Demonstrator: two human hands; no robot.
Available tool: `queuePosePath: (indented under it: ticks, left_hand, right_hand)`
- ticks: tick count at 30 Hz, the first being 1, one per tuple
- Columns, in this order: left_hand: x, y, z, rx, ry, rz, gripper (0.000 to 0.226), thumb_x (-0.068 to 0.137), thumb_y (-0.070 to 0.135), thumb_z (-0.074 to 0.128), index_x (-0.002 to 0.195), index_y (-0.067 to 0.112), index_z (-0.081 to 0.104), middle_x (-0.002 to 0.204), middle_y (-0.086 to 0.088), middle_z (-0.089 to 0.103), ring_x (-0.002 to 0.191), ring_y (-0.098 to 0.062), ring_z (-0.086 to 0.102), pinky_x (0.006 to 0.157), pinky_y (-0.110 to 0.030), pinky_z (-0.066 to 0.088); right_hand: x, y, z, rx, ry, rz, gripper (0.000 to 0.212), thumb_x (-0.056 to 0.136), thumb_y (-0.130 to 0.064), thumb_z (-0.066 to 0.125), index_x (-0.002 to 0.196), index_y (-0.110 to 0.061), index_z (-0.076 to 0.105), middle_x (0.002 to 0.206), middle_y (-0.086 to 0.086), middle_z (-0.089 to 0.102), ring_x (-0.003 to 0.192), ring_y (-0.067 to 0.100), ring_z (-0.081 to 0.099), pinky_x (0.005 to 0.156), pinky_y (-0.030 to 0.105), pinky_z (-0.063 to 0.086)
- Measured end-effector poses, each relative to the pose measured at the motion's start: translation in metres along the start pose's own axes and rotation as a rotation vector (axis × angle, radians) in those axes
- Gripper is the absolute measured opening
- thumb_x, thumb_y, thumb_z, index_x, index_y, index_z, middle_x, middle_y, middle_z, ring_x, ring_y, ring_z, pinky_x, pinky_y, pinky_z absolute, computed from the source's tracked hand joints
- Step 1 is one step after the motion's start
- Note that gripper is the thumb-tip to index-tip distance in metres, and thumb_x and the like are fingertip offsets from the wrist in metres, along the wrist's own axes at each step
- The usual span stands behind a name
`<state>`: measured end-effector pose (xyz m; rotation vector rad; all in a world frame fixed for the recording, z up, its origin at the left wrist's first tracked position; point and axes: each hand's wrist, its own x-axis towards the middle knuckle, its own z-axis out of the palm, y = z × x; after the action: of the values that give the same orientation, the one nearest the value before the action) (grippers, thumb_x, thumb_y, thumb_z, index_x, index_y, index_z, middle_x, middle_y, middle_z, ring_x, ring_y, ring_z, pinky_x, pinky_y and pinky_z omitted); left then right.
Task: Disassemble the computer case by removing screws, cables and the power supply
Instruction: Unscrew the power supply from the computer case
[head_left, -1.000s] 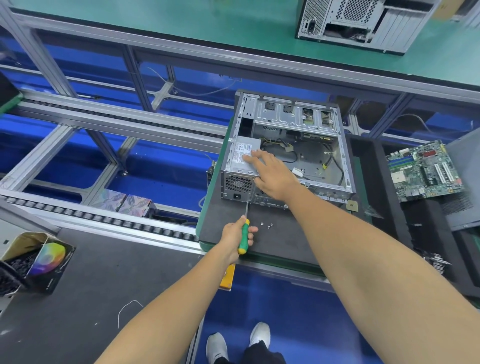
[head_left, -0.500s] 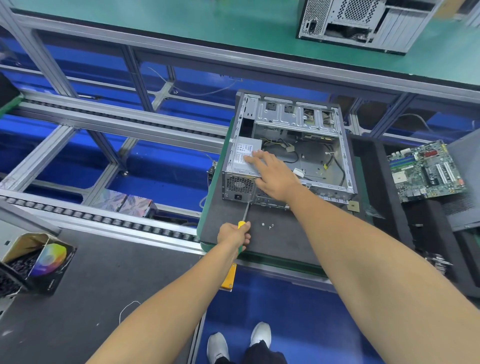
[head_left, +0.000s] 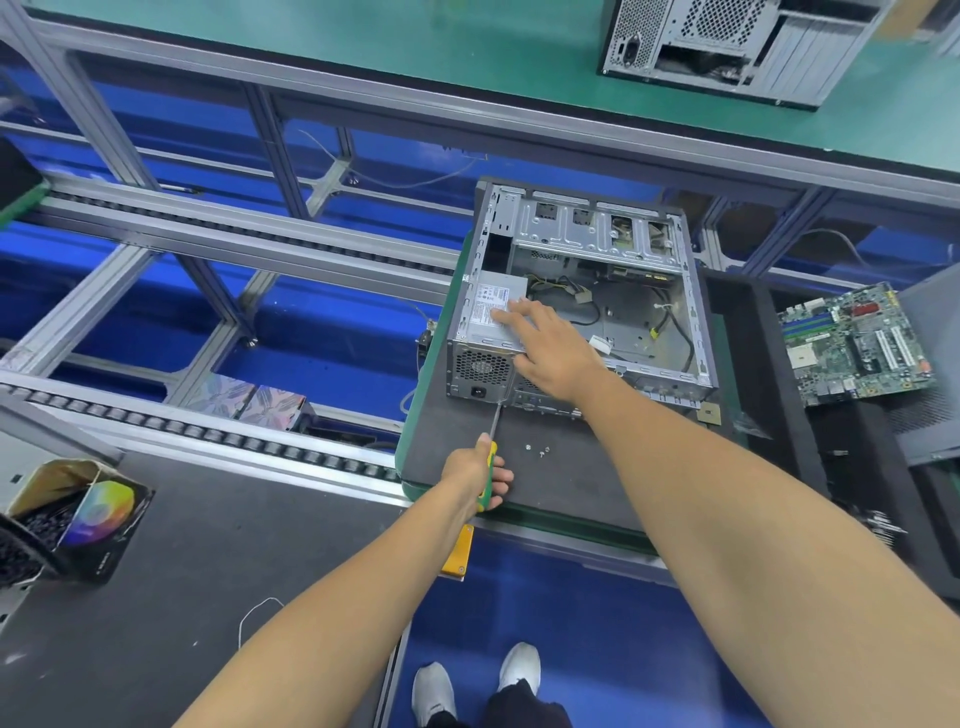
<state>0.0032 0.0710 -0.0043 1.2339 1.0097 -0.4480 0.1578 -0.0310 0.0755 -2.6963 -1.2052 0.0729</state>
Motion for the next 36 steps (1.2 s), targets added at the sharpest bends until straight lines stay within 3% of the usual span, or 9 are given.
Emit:
queuePosePath:
  ticks: [4,8,12,16,21,25,29,32,36]
  left_hand:
    - [0.006,0.000,-0.006,0.052,0.072,0.116,0.044,0.104,0.046,0.053,0.116,0.004,0.050,0.073,-0.011,0.054,0.050,-0.018,0.045,0.046,-0.026,0.038]
    - [0.008,-0.011,-0.009,0.105,0.087,0.282,0.044,0.090,0.024,0.078,0.101,0.016,0.036,0.081,-0.012,0.056,0.052,-0.021,0.049,0.046,-0.030,0.045]
    - [0.009,-0.015,-0.012,-0.003,0.165,0.294,0.040,0.090,0.021,0.079,0.086,0.016,0.040,0.073,-0.010,0.060,0.049,-0.018,0.057,0.044,-0.026,0.051]
    - [0.007,-0.009,-0.011,-0.068,0.067,0.167,0.029,0.101,0.037,0.064,0.092,0.010,0.058,0.083,-0.010,0.066,0.063,-0.018,0.068,0.051,-0.029,0.054]
    - [0.012,-0.004,-0.015,-0.021,0.019,0.067,0.045,0.108,0.045,0.043,0.096,0.008,0.066,0.079,-0.005,0.068,0.062,-0.015,0.061,0.050,-0.024,0.045]
    - [0.016,-0.005,-0.018,0.040,0.045,0.174,0.038,0.102,0.047,0.057,0.100,0.009,0.055,0.077,-0.009,0.061,0.054,-0.017,0.051,0.044,-0.025,0.041]
    - [0.018,-0.012,-0.021,0.084,0.096,0.280,0.043,0.087,0.028,0.082,0.092,0.016,0.040,0.080,-0.009,0.061,0.060,-0.018,0.057,0.046,-0.027,0.048]
    - [0.021,-0.013,-0.023,0.047,0.107,0.274,0.035,0.091,0.030,0.078,0.088,0.015,0.046,0.078,-0.008,0.066,0.060,-0.016,0.067,0.047,-0.026,0.051]
    - [0.017,-0.009,-0.021,0.103,0.084,0.183,0.040,0.103,0.047,0.054,0.091,0.010,0.065,0.082,-0.004,0.073,0.069,-0.016,0.072,0.055,-0.028,0.053]
  right_hand:
    - [-0.001,0.000,0.001,-0.005,0.007,-0.006,0.065,0.097,-0.020,0.052,0.158,-0.023,0.027,0.162,0.009,0.027,0.152,0.027,0.020,0.121,0.048,0.026]
    - [0.000,0.001,0.001,-0.008,0.000,0.006,0.065,0.097,-0.020,0.051,0.157,-0.024,0.027,0.162,0.008,0.027,0.152,0.027,0.020,0.119,0.049,0.028]
    - [0.000,0.000,0.001,-0.004,-0.005,0.008,0.065,0.096,-0.021,0.051,0.157,-0.024,0.027,0.162,0.008,0.027,0.152,0.027,0.020,0.119,0.049,0.029]
    - [-0.001,-0.001,0.000,-0.004,-0.007,0.014,0.065,0.096,-0.022,0.051,0.157,-0.024,0.027,0.162,0.007,0.026,0.151,0.027,0.021,0.119,0.049,0.030]
    - [-0.001,-0.001,0.000,-0.004,-0.005,0.015,0.067,0.096,-0.021,0.052,0.158,-0.024,0.026,0.162,0.007,0.027,0.151,0.027,0.022,0.119,0.049,0.030]
    - [0.000,-0.001,0.000,-0.004,-0.005,0.011,0.067,0.096,-0.020,0.052,0.158,-0.024,0.027,0.162,0.008,0.027,0.151,0.027,0.022,0.118,0.048,0.030]
    - [0.000,-0.001,0.000,-0.004,-0.005,0.021,0.067,0.096,-0.020,0.053,0.158,-0.025,0.027,0.162,0.007,0.027,0.151,0.027,0.022,0.118,0.048,0.031]
    - [0.000,-0.001,0.000,-0.001,-0.004,0.033,0.067,0.096,-0.022,0.053,0.158,-0.027,0.027,0.162,0.006,0.026,0.150,0.026,0.023,0.117,0.048,0.033]
    - [0.000,-0.001,0.001,0.004,-0.003,0.031,0.068,0.096,-0.022,0.054,0.158,-0.027,0.027,0.162,0.006,0.027,0.151,0.026,0.022,0.117,0.048,0.033]
